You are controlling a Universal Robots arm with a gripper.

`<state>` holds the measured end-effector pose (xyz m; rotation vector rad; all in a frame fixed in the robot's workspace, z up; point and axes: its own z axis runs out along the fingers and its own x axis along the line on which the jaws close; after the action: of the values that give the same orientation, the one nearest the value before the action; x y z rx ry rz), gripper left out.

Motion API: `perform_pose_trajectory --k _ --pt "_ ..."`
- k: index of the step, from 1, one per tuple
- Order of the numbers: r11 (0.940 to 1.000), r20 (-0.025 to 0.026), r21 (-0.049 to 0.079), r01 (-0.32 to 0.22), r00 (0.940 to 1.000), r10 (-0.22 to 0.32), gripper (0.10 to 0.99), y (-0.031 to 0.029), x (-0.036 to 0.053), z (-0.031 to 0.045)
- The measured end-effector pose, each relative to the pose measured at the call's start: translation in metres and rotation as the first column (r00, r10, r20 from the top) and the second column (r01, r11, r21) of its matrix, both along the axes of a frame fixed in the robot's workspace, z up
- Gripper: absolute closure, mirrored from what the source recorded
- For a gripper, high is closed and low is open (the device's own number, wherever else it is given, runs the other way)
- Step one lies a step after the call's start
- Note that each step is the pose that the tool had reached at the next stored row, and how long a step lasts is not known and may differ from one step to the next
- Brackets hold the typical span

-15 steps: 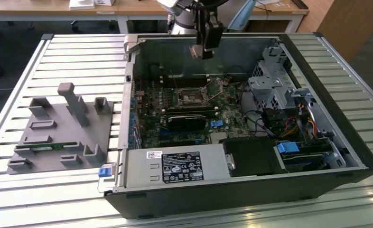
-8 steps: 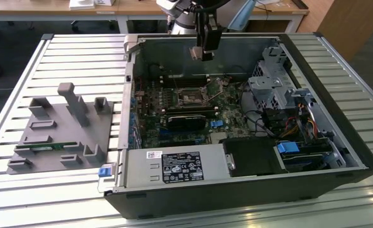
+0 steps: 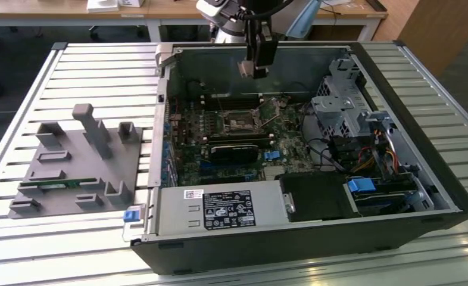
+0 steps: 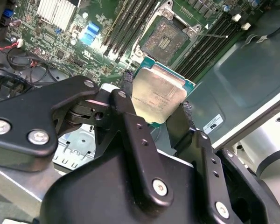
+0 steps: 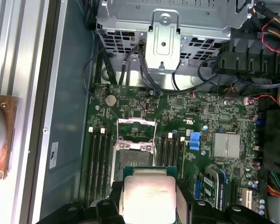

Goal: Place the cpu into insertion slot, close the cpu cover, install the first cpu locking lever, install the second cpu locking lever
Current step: 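Place the cpu into insertion slot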

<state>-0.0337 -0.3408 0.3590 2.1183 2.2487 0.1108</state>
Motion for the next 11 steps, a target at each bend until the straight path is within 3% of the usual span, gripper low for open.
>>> perform_pose_trajectory --k 11 --pt "1.0 0.0 0.0 0.0 1.0 0.0 0.553 0.0 0.0 -0.0053"
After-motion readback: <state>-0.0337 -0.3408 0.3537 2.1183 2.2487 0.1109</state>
